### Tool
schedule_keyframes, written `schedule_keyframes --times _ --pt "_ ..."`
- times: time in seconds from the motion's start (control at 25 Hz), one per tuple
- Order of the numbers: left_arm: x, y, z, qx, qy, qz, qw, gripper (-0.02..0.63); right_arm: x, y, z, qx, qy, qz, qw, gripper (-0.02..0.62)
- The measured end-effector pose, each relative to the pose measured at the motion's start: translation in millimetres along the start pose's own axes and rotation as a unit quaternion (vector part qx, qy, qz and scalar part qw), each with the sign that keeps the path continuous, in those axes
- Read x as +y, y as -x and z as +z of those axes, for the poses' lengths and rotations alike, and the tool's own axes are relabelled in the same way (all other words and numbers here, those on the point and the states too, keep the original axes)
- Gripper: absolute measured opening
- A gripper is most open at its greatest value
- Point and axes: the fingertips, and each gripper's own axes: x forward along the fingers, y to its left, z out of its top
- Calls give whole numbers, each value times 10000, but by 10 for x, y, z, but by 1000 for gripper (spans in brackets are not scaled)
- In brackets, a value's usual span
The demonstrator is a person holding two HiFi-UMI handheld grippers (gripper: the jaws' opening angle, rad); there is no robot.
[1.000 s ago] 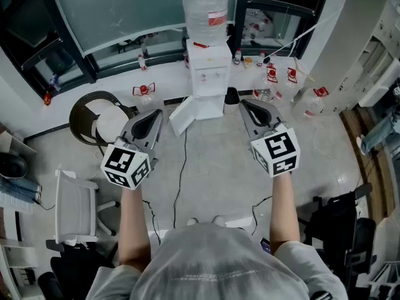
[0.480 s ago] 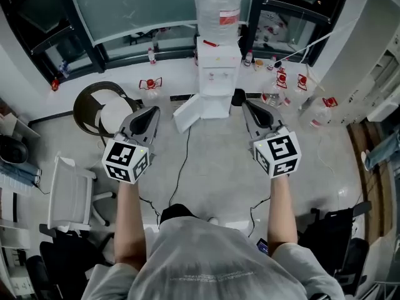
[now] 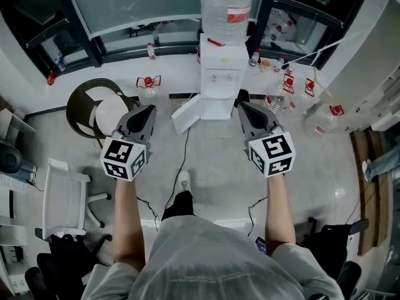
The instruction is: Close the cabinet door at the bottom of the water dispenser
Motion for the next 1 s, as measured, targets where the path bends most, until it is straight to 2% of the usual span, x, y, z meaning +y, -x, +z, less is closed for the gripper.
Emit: schedule_keyframes --times 0.12,0.28,0.4,0.52,0.64,0.76,0.88,1.0 --pt "293 -450 -228 164 92 -92 9998 20 -215 -446 -147 212 81 -147 9996 28" --pt "686 -1116 -481 432 -136 -435 9980 20 -512 -1181 -322 410 -121 -172 9989 28" --pt "1005 -1642 -704 626 -7 -617 9961 20 -737 -1757 -524 678 -229 -219 9972 29" --pt "1358 -2104 -960 827 142 -629 9945 20 -871 -2302 -709 914 -363 -138 9951 29" --pt "1696 -2510 -1272 1054 41 -637 9924 21 -1042 -2835 -933 1045 -385 -317 9933 29" --pt "1952 -2849 -1741 1345 245 -728 9879 23 -1132 -3326 -1303 1213 -515 -392 9905 29" --pt "2053 -3128 -2364 1710 786 -1028 9767 23 -1049 -3758 -1787 1433 -991 -82 9847 28" --pt "2089 -3359 -3076 2077 1052 -1182 9653 34 -883 -4118 -2402 1808 -1136 220 9767 28"
